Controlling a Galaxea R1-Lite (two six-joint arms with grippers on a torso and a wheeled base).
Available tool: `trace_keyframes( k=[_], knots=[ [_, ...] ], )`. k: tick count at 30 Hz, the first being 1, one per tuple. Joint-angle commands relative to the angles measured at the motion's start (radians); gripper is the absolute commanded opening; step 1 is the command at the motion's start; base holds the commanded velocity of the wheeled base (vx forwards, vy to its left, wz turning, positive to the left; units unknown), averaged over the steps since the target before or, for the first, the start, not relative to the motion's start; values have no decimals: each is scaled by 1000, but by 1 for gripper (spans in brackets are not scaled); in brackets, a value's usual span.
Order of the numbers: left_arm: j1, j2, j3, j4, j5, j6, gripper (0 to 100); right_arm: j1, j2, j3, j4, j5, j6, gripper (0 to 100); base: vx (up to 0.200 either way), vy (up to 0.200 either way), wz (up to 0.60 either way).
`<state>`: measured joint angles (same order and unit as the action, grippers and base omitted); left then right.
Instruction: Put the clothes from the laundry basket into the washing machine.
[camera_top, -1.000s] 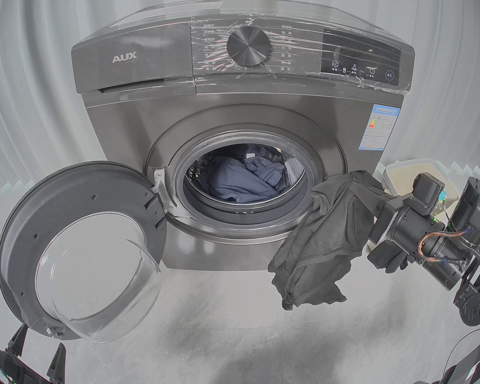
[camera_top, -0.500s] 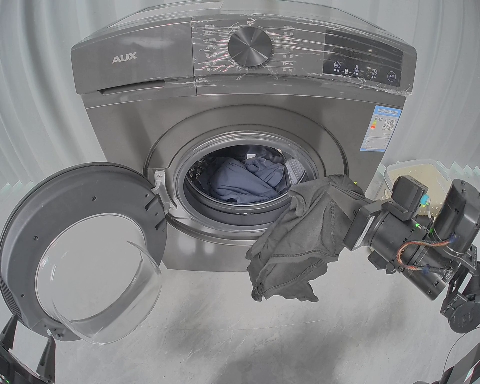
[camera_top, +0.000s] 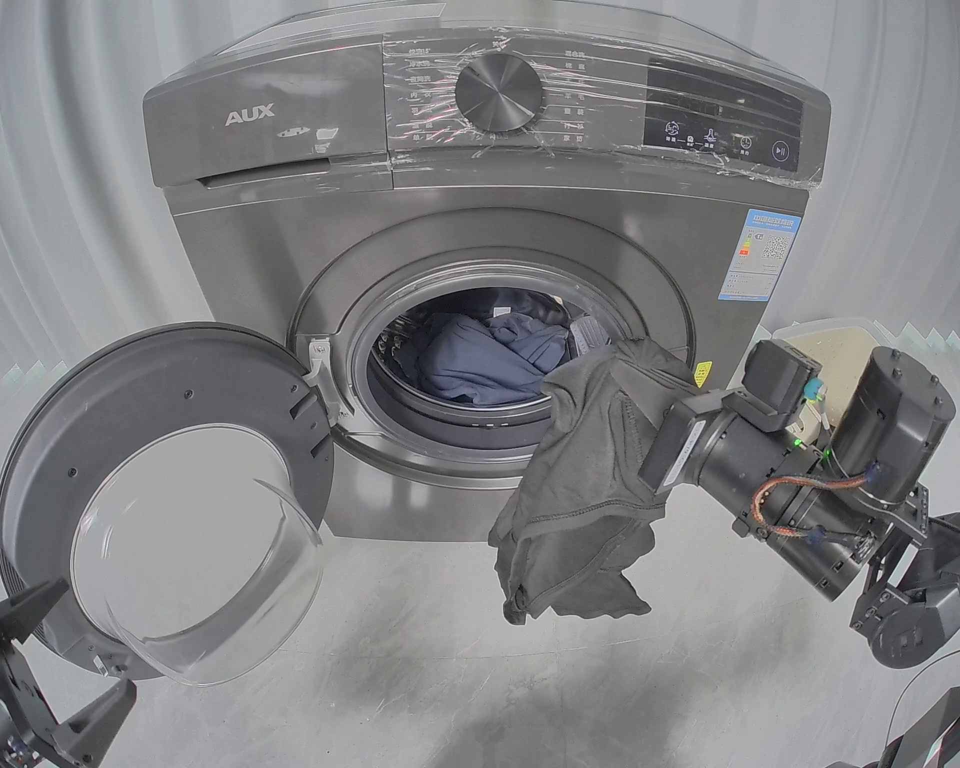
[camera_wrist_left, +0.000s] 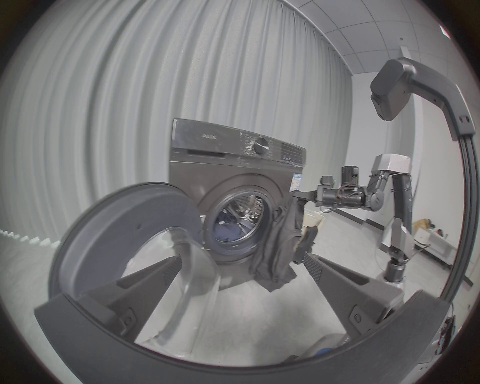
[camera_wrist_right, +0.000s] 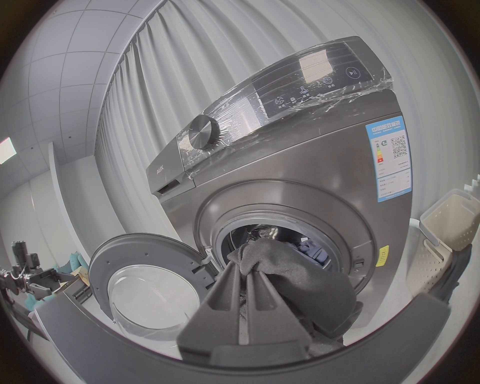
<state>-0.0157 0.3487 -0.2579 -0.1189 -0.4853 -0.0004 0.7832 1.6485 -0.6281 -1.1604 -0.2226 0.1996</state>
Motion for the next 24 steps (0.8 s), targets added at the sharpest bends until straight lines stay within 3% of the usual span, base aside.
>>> trace_keyframes(
  k=[1,10,16,24],
  knots=[
    [-105,362,-66,-133,-91,25,100,51,70,-82,-35,3,14,0,0,0,0],
    [-306,607,-69,-257,-25,25,100,68,123,-142,-117,9,12,0,0,0,0],
    [-366,748,-75,-364,10,22,100,84,126,-147,-134,12,12,0,0,0,0],
    [-454,906,-86,-427,44,22,100,85,126,-154,-134,12,12,0,0,0,0]
  ],
)
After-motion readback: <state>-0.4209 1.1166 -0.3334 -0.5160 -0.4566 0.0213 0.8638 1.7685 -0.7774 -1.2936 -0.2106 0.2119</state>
